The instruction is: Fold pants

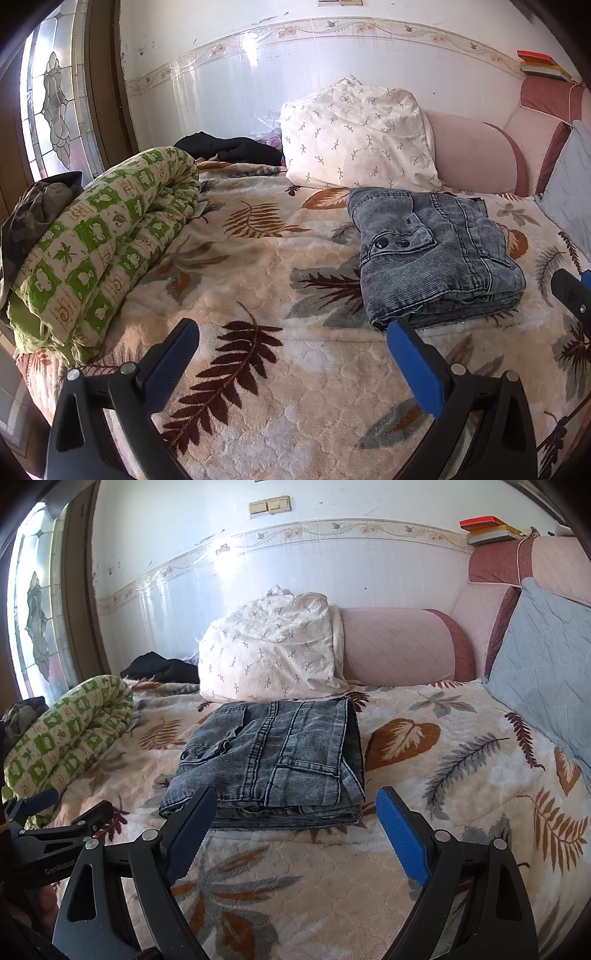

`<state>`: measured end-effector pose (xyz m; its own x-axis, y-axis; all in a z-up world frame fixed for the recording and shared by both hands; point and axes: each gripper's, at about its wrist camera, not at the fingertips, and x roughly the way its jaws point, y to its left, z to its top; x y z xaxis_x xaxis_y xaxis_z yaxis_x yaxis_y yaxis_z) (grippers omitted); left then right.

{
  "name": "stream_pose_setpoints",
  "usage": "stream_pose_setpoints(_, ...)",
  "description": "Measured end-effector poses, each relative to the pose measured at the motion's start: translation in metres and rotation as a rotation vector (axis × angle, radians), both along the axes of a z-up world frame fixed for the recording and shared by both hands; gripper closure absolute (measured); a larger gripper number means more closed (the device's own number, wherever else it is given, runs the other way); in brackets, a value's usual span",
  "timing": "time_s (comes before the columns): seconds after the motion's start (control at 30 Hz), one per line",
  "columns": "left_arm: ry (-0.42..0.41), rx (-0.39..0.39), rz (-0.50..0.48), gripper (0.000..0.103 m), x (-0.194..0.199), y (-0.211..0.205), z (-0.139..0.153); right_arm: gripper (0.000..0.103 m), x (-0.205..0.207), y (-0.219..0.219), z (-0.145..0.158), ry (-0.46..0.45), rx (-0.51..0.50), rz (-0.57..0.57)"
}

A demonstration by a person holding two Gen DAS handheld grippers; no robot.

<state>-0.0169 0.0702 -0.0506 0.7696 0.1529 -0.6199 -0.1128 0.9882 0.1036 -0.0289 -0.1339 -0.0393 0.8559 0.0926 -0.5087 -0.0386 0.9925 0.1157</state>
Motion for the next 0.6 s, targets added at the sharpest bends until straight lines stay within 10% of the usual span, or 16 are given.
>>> stream_pose_setpoints(0.6,0.002,-0.005,-0.002,0.000,-0.0005,0.0003,-0.0008,0.015,0.0004,0.0011,-0.0011,0.002,-0.006,0.009)
